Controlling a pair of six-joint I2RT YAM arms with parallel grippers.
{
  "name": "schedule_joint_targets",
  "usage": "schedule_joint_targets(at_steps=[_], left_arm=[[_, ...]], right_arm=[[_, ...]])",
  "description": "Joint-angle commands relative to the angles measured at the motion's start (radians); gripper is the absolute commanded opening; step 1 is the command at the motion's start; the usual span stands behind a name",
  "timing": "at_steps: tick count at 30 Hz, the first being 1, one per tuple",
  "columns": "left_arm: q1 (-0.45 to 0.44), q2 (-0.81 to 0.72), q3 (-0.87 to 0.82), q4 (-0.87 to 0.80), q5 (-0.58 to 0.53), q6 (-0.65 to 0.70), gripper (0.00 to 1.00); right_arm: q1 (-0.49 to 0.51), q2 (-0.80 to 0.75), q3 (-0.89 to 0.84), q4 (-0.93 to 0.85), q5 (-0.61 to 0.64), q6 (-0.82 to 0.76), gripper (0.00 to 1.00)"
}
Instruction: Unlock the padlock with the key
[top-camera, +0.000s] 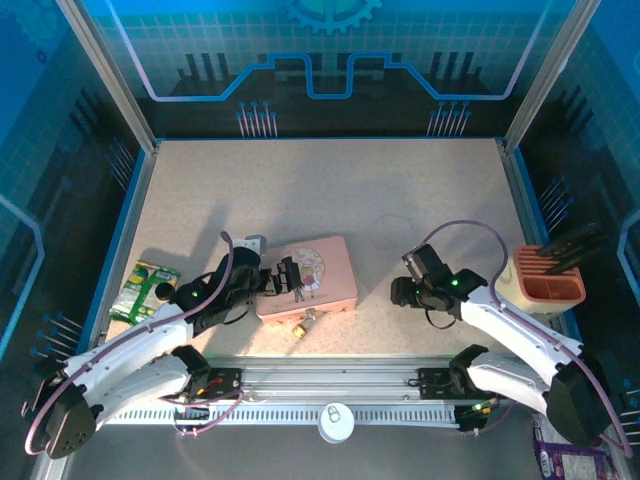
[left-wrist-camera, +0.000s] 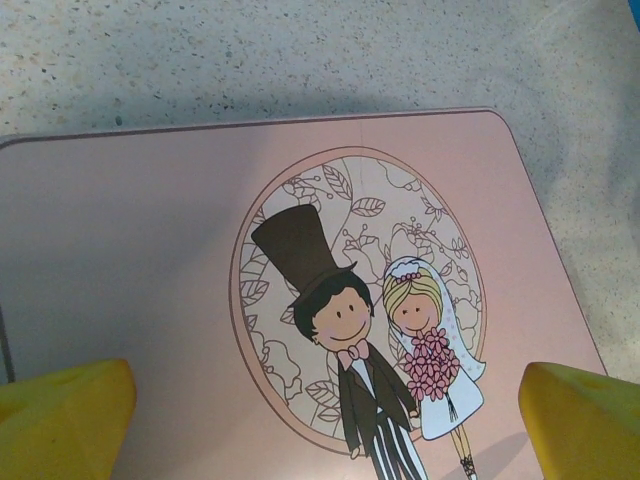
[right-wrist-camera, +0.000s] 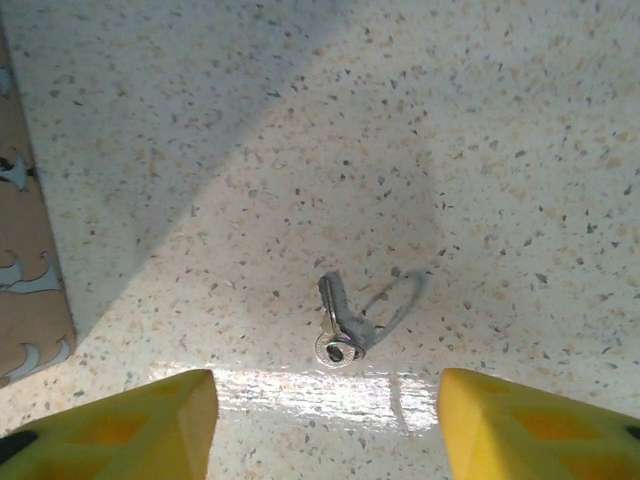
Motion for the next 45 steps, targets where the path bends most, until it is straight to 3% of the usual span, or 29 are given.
schedule_joint_targets(at_steps=[1,20,39,45], left_arm=[[-0.017,-0.028,-0.028,0.056,-0.024,-0.048,0.99],[-0.025,-0.035,-0.042,0.064,-0.025,-0.053,0.99],[-0.026,-0.037,-0.036,0.066,-0.032,-0.053,0.99],[-0.025,-0.045,-0.042,0.064,-0.037,-0.054,0.99]], right_arm=[[0.004,0.025,-0.026,0.021,0.003,0.052,0.57],[-0.044,0.161,-0.088,0.153,-0.094,0.084,0.40],[-0.016,0.162,-0.107,0.159,-0.105,0.118,0.20],[-0.001,0.142,-0.105,0.156,-0.102,0.126,0.18]])
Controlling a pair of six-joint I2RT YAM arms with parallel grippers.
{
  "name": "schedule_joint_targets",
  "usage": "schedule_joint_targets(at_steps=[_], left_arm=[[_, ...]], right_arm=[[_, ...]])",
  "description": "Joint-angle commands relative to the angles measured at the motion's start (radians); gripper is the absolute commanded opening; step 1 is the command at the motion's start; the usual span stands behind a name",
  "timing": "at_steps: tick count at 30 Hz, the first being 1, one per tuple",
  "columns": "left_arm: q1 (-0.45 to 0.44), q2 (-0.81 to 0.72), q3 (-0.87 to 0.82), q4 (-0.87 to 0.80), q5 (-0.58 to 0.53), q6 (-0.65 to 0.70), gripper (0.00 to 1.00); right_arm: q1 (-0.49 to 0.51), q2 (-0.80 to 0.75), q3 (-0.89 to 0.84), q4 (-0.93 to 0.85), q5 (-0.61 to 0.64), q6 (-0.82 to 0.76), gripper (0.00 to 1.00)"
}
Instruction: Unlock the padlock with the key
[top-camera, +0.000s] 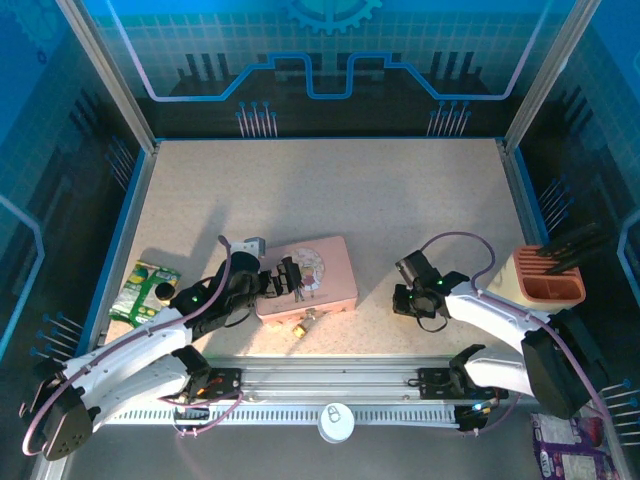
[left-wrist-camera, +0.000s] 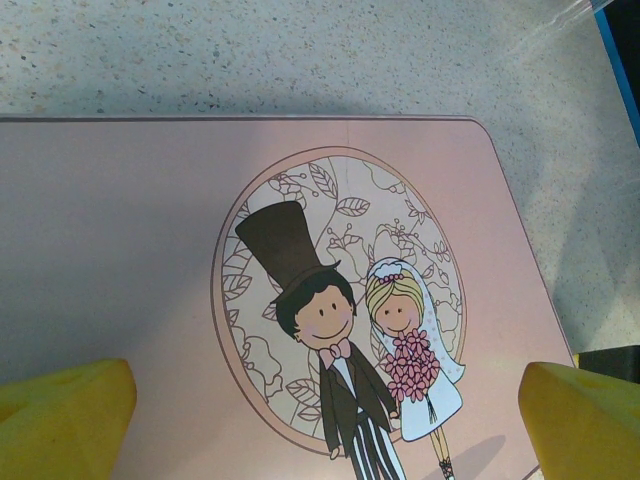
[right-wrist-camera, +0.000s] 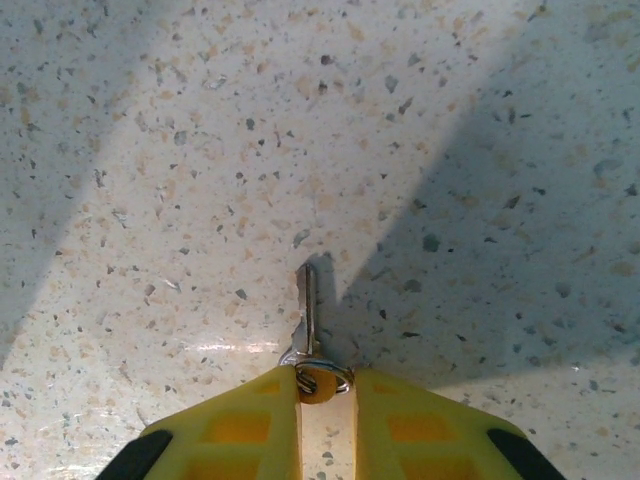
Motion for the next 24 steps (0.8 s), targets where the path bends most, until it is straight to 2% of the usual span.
schedule_joint_targets(at_steps=[1,8,16,24], left_arm=[[-0.007,-0.023,-0.012,0.016,-0.028,-0.008,0.99],[-0.007,-0.042,-0.016,0.002,-0.035,-0.008,0.99],[-0.007,-0.052,-0.018,-0.006,-0.045,-0.002,0.99],[-0.008,-0.057,-0.006,-0.018,-0.050,0.008,0.99]], right_arm=[[0.014,-0.019,-0.008,-0.015,0.005,0.021,0.18],[0.014,-0.042,-0.015,-0.016,0.014,0.029,0.19],[0.011,-0.085,0.020,0.000,0.045,0.029,0.36],[-0.014,0.085,0.181,0.026,0.031,-0.061,0.36]])
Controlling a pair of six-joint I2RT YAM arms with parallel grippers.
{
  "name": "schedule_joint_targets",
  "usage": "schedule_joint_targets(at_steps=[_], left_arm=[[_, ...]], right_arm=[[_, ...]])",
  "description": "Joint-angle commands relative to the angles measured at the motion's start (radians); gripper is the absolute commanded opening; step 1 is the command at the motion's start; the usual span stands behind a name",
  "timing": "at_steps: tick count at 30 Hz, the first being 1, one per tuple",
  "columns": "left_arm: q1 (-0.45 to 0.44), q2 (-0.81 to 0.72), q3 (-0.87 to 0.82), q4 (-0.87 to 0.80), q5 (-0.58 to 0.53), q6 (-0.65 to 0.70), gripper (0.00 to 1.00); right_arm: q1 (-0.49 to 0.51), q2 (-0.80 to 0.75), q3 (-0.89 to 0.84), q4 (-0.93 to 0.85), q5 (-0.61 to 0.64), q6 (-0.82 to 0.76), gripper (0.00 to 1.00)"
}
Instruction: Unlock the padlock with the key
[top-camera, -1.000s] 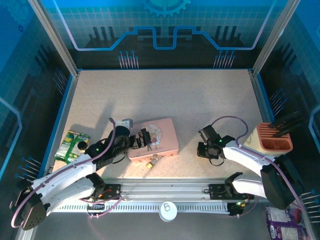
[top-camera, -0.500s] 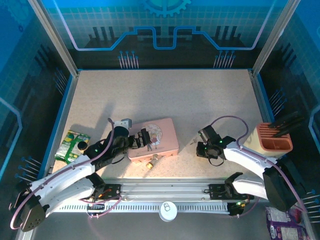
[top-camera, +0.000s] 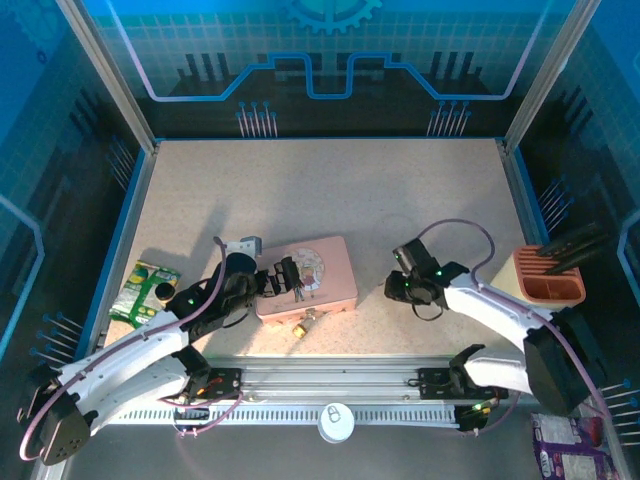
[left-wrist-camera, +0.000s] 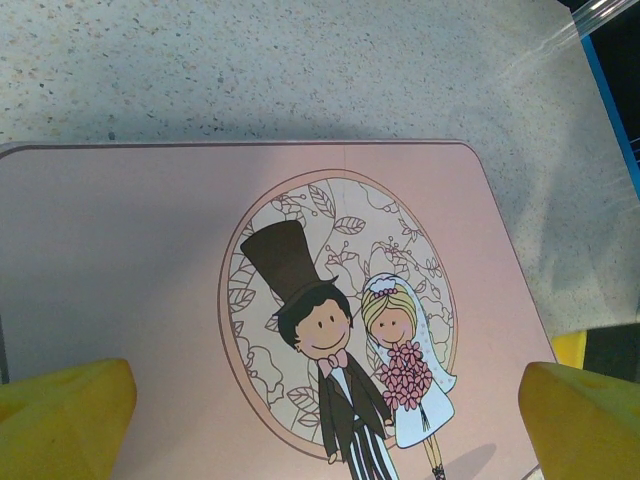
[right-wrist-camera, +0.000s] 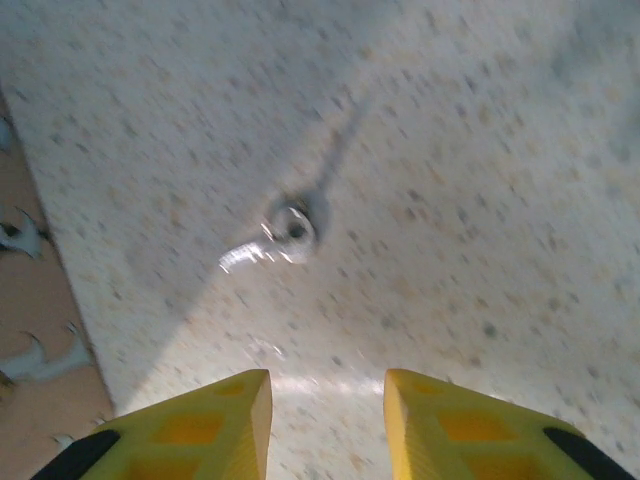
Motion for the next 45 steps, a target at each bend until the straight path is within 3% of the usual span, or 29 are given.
schedule_joint_targets(at_steps=[1,15,22,32,45], left_arm=[[-0.006,-0.022,-0.004,-0.018,-0.025,0.008,0.99],[-0.007,-0.088,-0.038,-0.052,-0.050,0.009,0.99],[-0.007,-0.095,-0.049,-0.051,-0.056,0.008,0.99],[-0.006,-0.098,-0.056,-0.048,-0.065,0.008,0.99],[-0.007,-0.050,-0.020,-0.042,-0.036,0.015,0.99]], right_arm=[[-0.010,0.072,0.081,0.013,0.011,-0.052,0.36],[-0.011,0.321,0.216,-0.017,0.055,-0.103,0.36],[0.001,0.405,0.239,-0.018,0.038,-0.108,0.25],[0.009,0.348,0.207,-0.008,0.045,-0.088,0.10],[-0.031,0.199,0.130,0.043,-0.021,-0.042,0.04]])
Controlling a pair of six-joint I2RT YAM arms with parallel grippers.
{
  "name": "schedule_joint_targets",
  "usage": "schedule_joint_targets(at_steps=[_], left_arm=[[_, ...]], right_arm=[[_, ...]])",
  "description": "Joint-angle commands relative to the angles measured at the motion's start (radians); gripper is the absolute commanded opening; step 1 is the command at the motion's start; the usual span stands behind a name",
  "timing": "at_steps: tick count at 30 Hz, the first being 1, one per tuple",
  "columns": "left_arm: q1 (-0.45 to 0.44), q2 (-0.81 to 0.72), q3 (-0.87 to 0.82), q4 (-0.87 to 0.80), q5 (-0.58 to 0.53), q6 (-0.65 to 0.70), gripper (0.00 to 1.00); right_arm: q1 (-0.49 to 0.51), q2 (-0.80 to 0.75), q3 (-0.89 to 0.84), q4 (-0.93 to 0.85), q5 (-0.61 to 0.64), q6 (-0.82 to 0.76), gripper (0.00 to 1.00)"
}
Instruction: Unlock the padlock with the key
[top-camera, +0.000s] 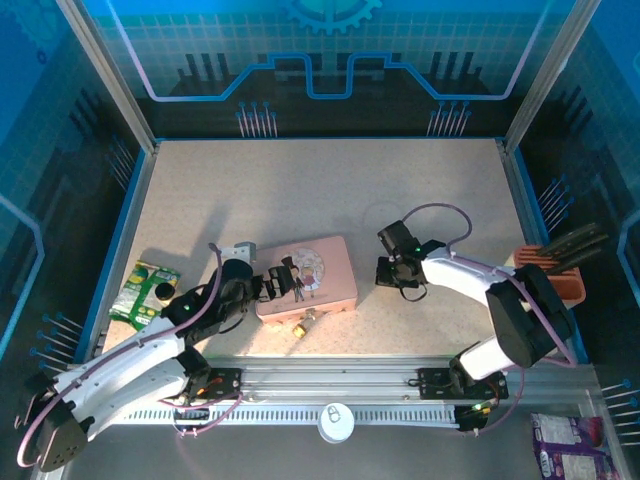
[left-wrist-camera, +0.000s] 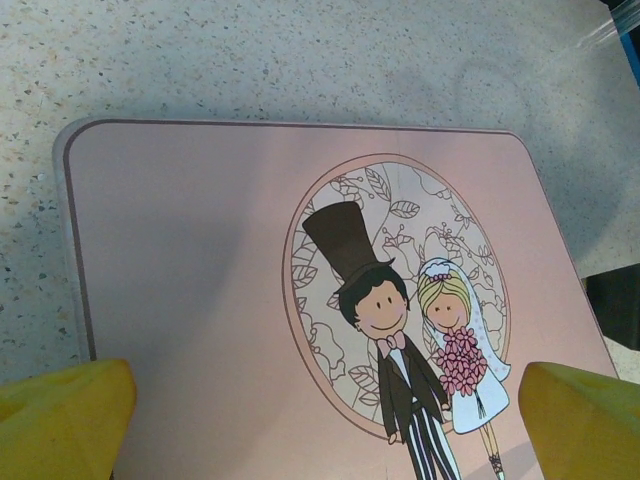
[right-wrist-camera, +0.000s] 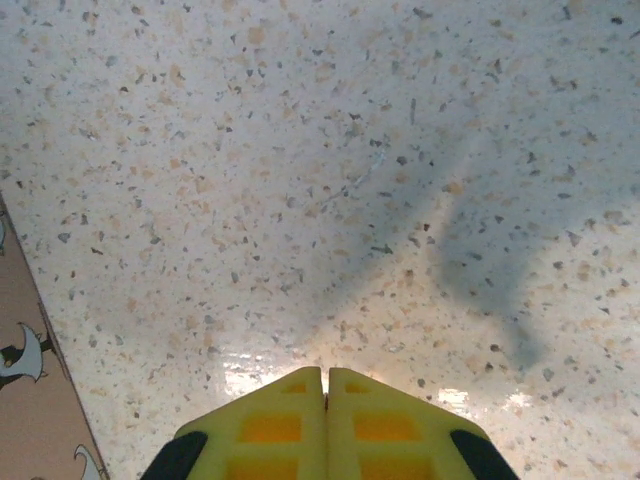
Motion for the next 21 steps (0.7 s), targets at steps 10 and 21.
schedule_joint_targets(at_steps=[10,21], left_arm=[[-0.024,0.064,0.045,0.105,0.113,0.055,0.99],[-0.167,0.175,0.070,0.397,0.180,0.226,0.99]], right_arm=[[-0.060,-0.371,-0.125,0.197,-0.236,0.193,0.00],[-0.048,-0.532,-0.293,0.680,-0.338,0.611,0.00]])
